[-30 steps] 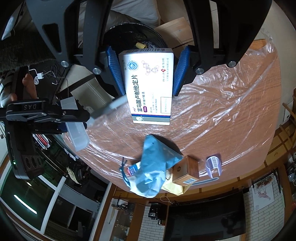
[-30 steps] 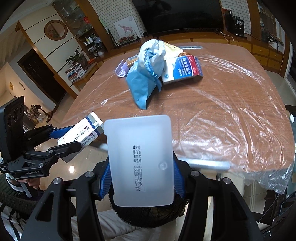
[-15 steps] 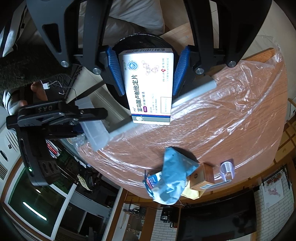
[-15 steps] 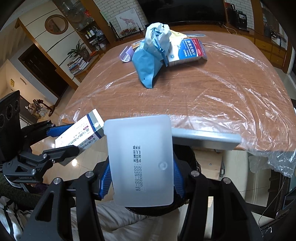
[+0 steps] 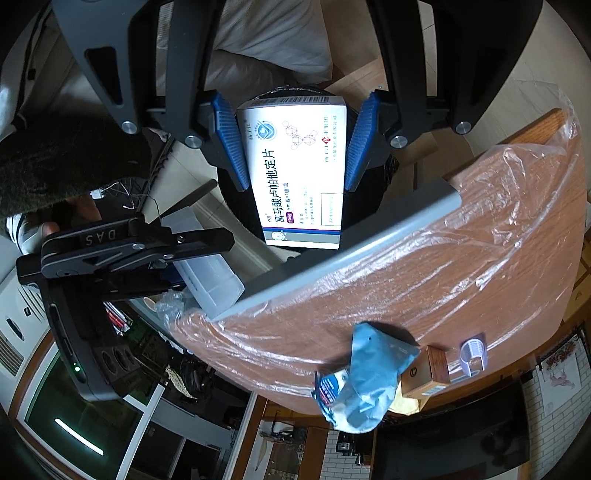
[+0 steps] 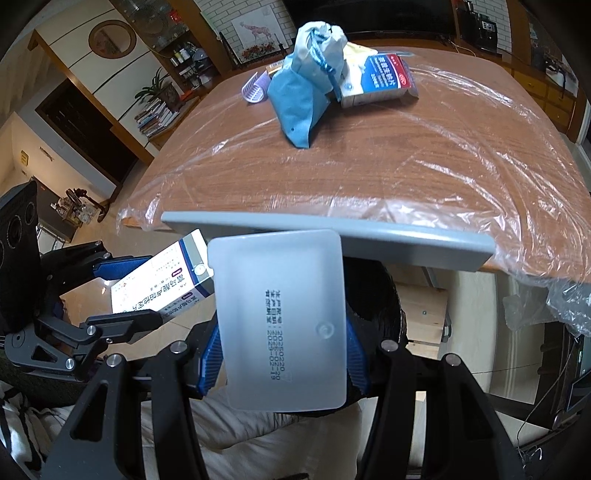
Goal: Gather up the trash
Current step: 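Lower the medicine box over the bin with the left tool while the right tool lowers the white case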
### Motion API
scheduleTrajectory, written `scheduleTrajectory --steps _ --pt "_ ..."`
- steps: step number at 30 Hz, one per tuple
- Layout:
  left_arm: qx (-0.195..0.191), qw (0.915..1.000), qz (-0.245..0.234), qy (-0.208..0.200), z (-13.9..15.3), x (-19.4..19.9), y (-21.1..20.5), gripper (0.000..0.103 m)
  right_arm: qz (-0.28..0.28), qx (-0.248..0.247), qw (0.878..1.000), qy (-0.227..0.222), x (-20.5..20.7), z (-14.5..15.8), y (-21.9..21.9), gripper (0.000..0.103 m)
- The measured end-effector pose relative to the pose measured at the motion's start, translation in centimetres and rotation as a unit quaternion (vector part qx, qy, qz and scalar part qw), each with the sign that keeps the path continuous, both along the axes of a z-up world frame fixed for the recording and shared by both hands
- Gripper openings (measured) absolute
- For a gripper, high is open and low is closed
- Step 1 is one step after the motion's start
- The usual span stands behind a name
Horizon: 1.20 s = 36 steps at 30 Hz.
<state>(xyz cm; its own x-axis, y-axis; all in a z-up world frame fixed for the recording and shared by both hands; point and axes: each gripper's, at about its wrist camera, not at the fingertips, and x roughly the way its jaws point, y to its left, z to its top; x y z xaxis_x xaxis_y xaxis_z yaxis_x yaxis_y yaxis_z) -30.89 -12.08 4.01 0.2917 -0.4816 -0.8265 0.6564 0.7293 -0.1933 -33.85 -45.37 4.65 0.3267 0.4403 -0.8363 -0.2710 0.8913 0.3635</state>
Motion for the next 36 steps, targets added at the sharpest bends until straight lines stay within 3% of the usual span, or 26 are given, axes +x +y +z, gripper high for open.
scheduleTrajectory --steps 36 --pt "0.064 0.9967 0.006 0.049 -7.6 1.7 -1.0 0.054 0.025 -0.058 0.996 0.058 1.9 -7.2 2.0 0.054"
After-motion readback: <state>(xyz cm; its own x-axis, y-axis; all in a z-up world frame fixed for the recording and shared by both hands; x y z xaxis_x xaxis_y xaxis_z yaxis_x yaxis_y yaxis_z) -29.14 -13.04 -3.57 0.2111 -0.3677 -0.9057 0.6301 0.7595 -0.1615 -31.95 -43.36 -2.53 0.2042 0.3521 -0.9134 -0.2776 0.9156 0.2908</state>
